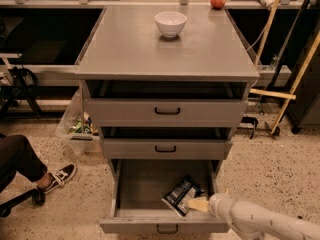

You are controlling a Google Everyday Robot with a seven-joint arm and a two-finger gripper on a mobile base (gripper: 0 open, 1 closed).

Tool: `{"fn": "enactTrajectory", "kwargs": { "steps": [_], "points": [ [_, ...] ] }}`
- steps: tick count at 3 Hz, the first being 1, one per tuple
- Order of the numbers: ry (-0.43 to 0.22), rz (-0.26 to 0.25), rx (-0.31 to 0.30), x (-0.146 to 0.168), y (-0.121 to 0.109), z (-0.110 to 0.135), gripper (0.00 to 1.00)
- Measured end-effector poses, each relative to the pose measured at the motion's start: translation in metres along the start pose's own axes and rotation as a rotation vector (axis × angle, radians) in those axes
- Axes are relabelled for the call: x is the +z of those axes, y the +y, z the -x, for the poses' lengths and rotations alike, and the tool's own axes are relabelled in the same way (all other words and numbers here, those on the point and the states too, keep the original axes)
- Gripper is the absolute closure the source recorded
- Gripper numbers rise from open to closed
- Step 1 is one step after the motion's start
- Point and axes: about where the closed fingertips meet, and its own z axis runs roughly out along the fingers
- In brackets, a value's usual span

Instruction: Place blue chip bag into bottom drawer

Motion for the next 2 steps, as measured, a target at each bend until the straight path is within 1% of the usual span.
{"fn": "enactTrajectory", "kwargs": {
  "steps": [1,2],
  "points": [
    [-0.076,-0.141,0.169,-0.082,-0.006,0.04,0.0],
    [-0.154,-0.306,0.366,-0.181,-0.008,0.058,0.0]
  ]
}}
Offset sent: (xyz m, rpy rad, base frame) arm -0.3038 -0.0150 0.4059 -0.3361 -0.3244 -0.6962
